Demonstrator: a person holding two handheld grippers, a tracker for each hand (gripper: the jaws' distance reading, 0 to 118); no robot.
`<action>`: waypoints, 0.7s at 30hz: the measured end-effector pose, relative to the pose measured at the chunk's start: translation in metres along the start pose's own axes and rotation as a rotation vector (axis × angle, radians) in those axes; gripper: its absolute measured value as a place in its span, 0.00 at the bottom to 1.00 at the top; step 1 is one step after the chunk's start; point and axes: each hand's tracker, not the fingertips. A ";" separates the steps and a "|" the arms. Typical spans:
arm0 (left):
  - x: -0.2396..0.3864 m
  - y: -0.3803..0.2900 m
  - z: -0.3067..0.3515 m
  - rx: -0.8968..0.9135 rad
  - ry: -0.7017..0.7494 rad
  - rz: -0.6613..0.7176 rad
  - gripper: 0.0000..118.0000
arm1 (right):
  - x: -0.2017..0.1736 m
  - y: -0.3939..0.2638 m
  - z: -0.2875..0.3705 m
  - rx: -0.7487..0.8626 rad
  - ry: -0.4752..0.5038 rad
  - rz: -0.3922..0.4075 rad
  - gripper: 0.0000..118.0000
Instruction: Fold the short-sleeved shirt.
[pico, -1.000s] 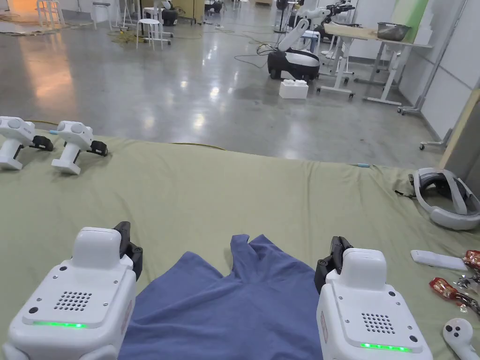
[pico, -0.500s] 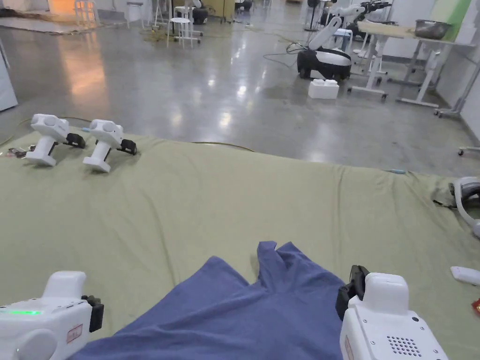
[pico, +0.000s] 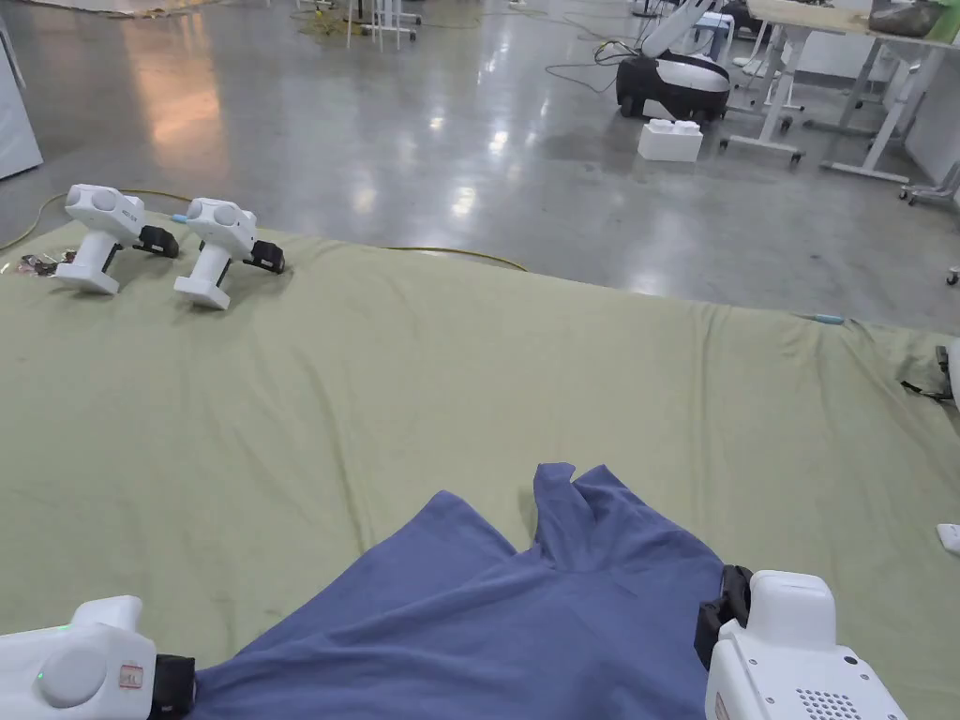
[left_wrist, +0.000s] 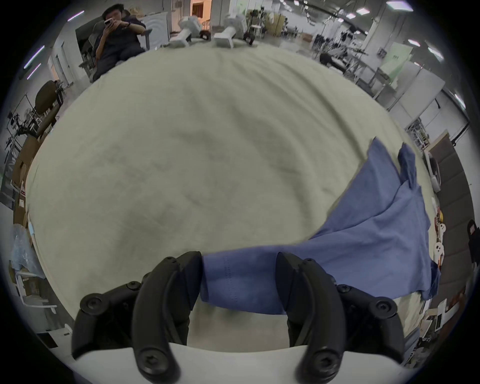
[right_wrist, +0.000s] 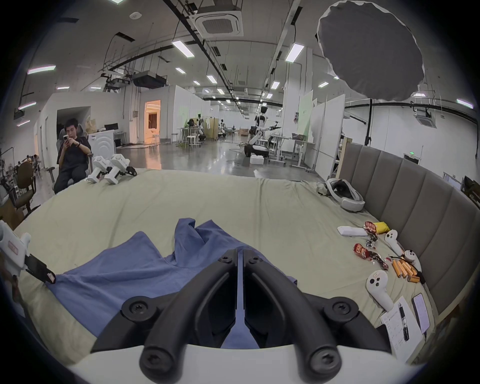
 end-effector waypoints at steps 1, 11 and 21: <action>-0.001 -0.001 -0.001 0.017 0.006 -0.012 0.58 | 0.001 -0.001 -0.003 -0.010 -0.004 0.003 0.05; 0.016 -0.004 -0.002 0.049 0.011 -0.095 0.14 | 0.023 0.019 -0.104 -0.258 0.018 0.005 0.22; 0.008 -0.008 0.016 0.117 -0.027 -0.060 0.13 | 0.037 0.041 -0.266 -0.563 0.152 0.072 0.59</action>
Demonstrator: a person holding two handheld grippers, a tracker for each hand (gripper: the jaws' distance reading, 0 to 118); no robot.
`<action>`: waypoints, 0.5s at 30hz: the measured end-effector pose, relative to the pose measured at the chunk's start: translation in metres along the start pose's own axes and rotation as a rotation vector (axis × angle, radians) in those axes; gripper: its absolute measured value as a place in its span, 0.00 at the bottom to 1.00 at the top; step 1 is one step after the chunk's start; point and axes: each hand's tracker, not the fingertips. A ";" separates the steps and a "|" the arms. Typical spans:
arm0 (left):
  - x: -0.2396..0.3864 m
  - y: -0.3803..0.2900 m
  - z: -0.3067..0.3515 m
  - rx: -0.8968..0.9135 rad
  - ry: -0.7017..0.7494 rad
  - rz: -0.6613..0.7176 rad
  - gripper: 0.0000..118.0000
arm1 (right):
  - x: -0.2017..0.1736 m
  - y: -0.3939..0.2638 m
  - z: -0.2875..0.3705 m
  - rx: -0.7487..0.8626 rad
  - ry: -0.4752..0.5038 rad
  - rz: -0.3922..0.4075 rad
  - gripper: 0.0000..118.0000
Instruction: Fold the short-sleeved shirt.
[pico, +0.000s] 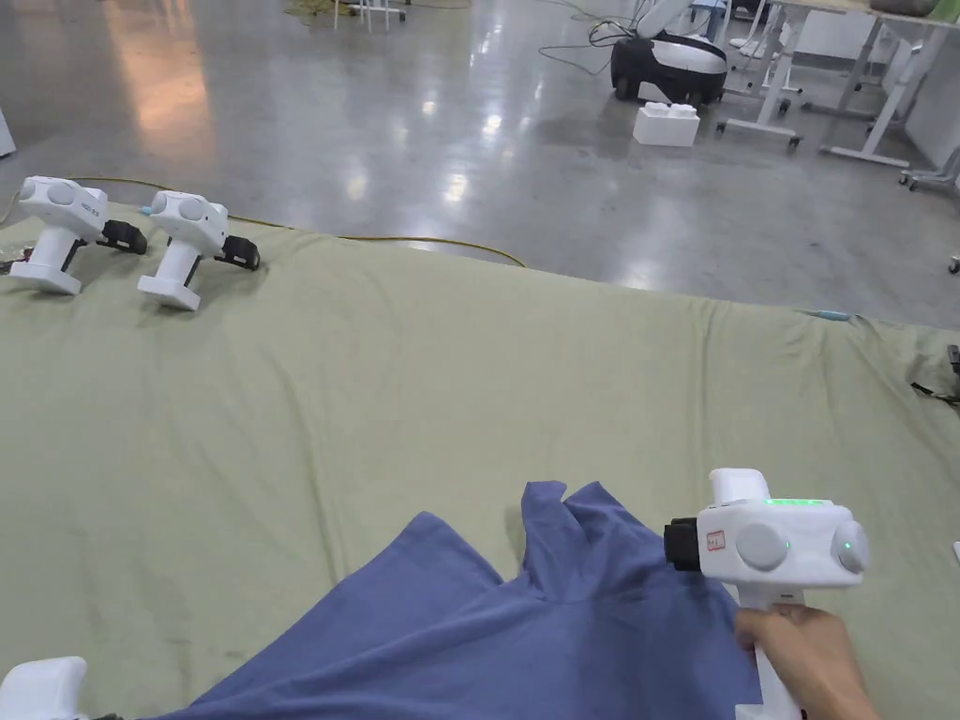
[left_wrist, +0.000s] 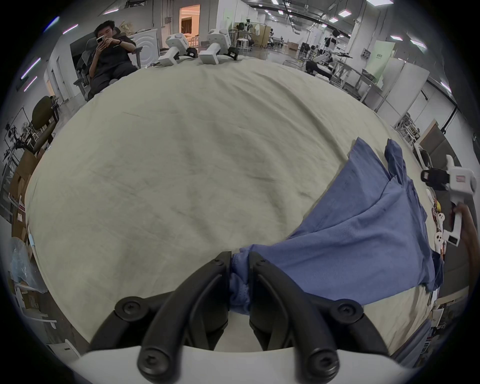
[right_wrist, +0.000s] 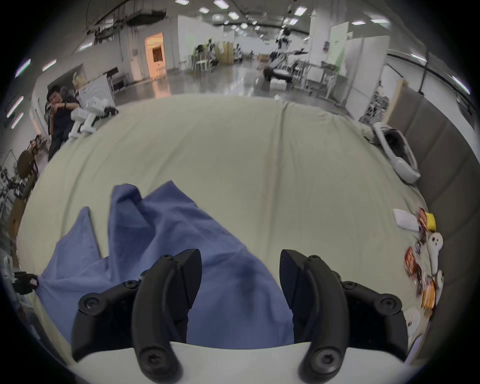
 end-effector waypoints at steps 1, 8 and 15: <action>0.001 0.000 0.001 0.008 0.001 0.004 0.13 | 0.000 0.003 -0.010 -0.021 0.002 0.012 0.59; 0.005 0.003 -0.004 0.004 0.015 0.008 0.13 | -0.005 0.000 -0.056 -0.139 0.045 0.023 0.59; 0.010 0.008 -0.003 0.015 0.023 0.004 0.13 | -0.014 -0.012 -0.042 -0.048 -0.001 0.040 0.06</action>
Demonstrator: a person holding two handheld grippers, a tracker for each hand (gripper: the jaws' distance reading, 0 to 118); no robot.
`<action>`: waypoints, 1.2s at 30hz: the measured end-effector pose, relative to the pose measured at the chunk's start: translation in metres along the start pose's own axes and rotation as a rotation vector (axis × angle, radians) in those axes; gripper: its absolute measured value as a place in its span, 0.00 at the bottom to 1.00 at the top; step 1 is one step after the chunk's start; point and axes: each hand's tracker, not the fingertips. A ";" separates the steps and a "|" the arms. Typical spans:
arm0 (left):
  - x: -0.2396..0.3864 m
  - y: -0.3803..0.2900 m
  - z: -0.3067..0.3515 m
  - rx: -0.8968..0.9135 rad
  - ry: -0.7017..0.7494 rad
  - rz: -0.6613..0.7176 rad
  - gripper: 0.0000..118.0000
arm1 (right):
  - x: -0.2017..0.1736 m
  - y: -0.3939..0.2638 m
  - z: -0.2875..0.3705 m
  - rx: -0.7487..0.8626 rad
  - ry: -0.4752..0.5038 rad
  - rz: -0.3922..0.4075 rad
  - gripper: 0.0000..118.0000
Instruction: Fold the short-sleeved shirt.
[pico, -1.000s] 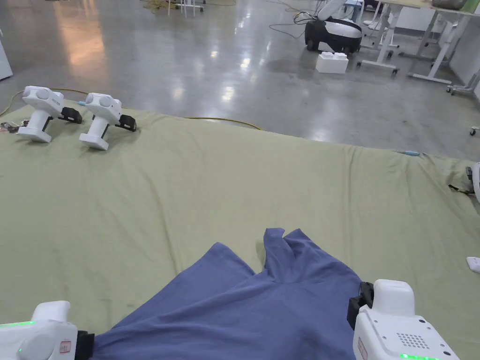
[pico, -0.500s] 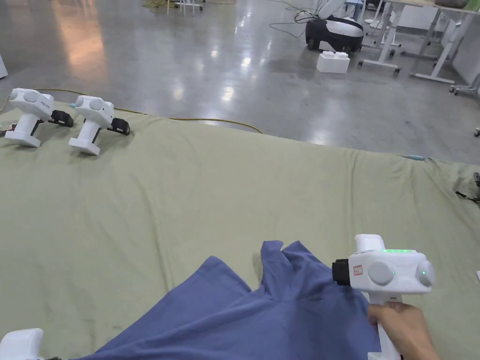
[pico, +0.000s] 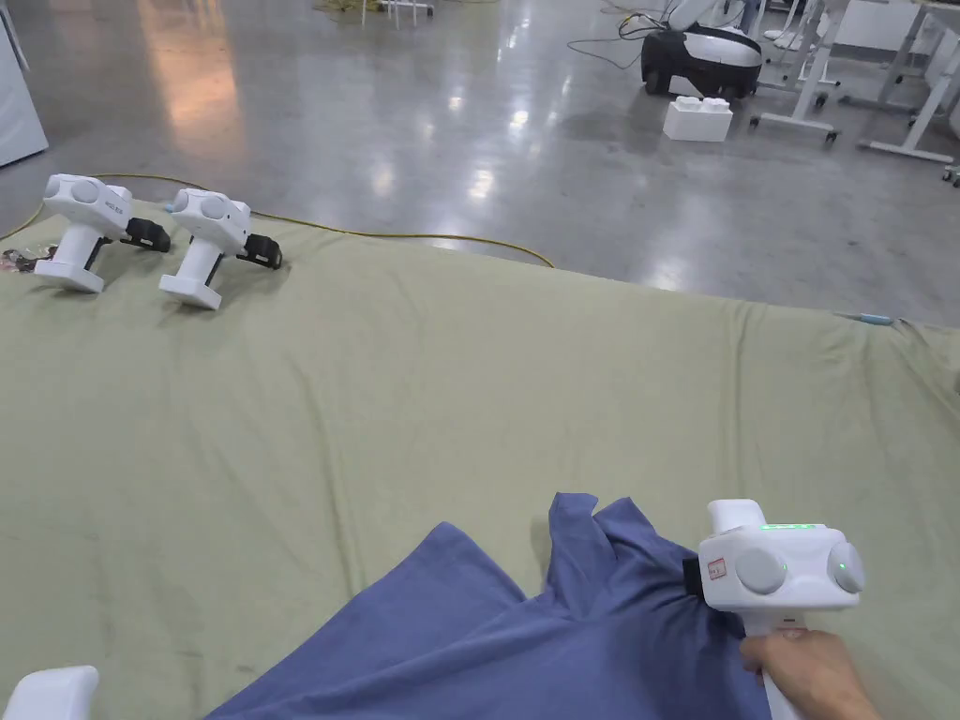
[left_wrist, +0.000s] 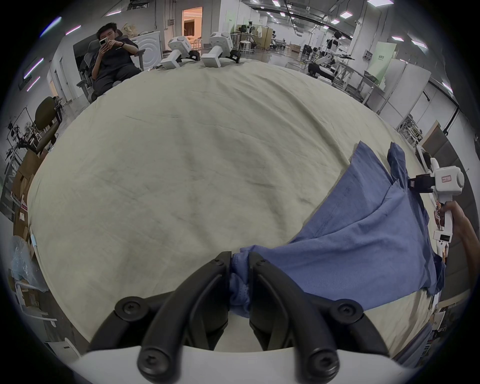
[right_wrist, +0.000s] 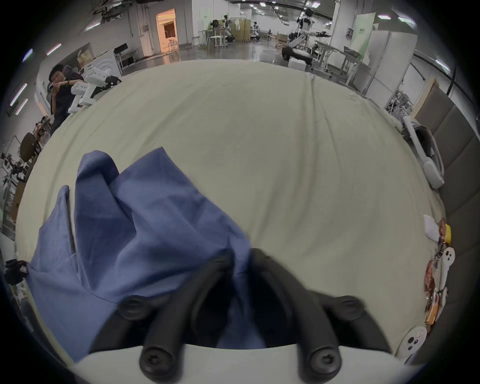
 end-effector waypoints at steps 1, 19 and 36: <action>0.000 0.000 0.001 0.011 0.001 0.000 0.13 | 0.002 -0.002 0.004 0.019 0.032 -0.037 0.05; 0.049 0.090 0.115 0.395 -0.152 -0.105 0.13 | 0.049 -0.012 0.262 0.569 -0.094 -0.107 0.04; 0.122 0.282 0.237 0.695 -0.184 -0.173 0.13 | 0.112 0.063 0.451 0.826 -0.295 -0.110 0.04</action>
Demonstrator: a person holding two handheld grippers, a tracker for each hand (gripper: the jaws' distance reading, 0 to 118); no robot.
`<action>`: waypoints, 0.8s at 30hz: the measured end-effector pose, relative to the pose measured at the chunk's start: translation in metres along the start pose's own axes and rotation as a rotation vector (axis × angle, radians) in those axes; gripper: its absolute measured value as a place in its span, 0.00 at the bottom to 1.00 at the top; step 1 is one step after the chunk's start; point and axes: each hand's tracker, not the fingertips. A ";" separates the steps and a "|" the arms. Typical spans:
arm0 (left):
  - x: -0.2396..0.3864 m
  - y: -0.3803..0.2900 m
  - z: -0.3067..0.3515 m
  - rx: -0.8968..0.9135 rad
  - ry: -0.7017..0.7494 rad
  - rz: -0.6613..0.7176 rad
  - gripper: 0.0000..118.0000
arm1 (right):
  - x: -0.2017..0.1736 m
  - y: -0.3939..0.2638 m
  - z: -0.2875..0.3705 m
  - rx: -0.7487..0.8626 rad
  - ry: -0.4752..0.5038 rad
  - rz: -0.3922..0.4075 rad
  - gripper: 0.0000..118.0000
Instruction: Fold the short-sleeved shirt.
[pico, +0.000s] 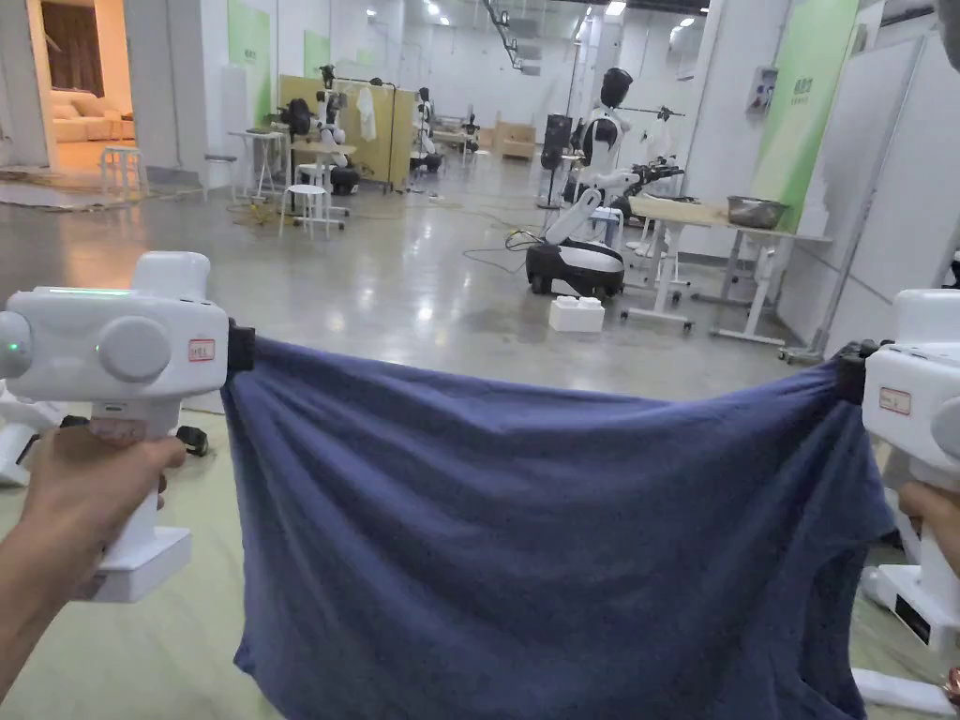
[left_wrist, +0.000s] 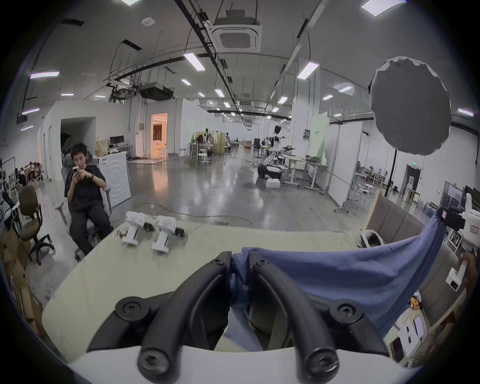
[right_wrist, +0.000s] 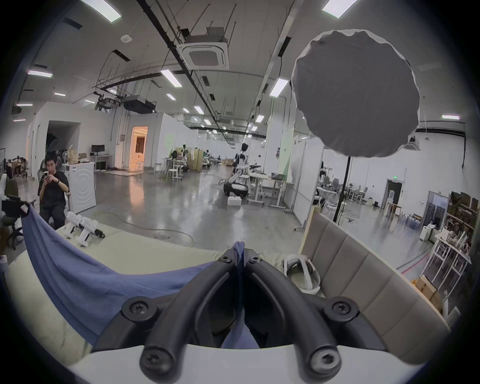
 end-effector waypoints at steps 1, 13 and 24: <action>0.006 0.011 0.002 0.012 0.010 -0.003 0.13 | 0.000 0.008 -0.001 0.007 0.002 -0.003 0.04; 0.015 0.099 -0.037 0.069 0.058 -0.007 0.13 | -0.014 0.093 -0.058 0.084 -0.038 0.007 0.04; 0.022 0.059 -0.076 0.018 0.053 -0.033 0.13 | -0.032 0.060 -0.068 0.071 -0.066 0.070 0.04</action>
